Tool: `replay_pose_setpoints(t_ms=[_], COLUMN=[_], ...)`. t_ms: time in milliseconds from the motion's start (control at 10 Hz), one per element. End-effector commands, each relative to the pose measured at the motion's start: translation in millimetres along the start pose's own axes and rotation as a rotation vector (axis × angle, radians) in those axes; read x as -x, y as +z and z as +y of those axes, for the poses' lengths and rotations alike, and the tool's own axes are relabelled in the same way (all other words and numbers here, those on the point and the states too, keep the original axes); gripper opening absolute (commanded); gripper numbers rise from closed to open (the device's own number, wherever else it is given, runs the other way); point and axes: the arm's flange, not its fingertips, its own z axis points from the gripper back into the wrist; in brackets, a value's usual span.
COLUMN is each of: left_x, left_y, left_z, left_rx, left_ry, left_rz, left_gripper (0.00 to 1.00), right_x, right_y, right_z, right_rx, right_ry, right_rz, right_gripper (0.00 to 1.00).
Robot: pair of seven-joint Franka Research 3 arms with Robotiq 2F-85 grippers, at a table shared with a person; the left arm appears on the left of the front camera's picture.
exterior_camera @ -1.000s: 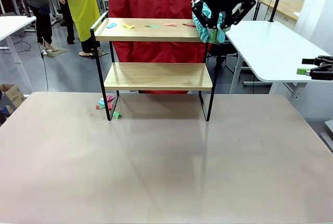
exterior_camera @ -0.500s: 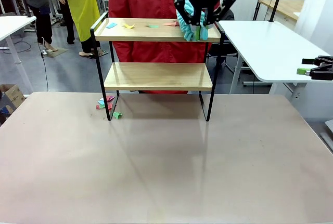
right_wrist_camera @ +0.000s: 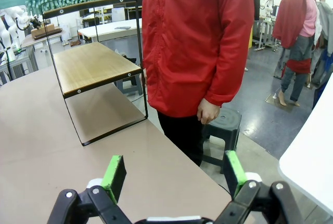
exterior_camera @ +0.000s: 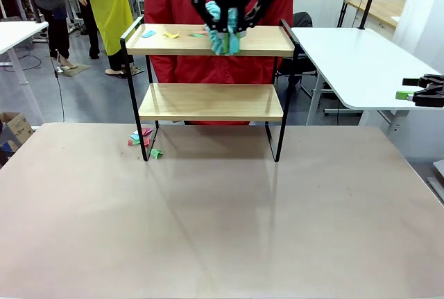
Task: Clean the shelf.
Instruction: Clean the specific section of the Shelf indicated by the human with the Duster.
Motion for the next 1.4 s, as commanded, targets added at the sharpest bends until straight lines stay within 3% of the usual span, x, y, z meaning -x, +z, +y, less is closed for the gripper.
replay_pose_setpoints(t_ms=[0, 600, 1100, 1300], left_x=[20.2, 24.3, 41.3, 44.5], left_y=[-12.4, -12.6, -3.1, 4.4], left_z=[35.8, 122.9, 149.3, 148.2], left_rx=[-0.019, -0.129, -0.377, -0.343], left_ry=[-0.015, 0.022, 0.108, 0.109], left_rz=[0.007, 0.019, -0.036, -0.082], left_gripper=[0.13, 0.13, 0.13, 0.13], right_x=[-9.1, -9.1, -9.1, -9.1], right_y=[-1.6, -1.6, -1.6, -1.6], right_z=[1.9, 1.9, 1.9, 1.9], right_rx=[0.013, 0.013, 0.013, 0.013], right_ry=[-0.009, -0.009, -0.009, -0.009], right_rz=[0.013, 0.013, 0.013, 0.013], right_gripper=[1.0, 1.0, 1.0, 1.0])
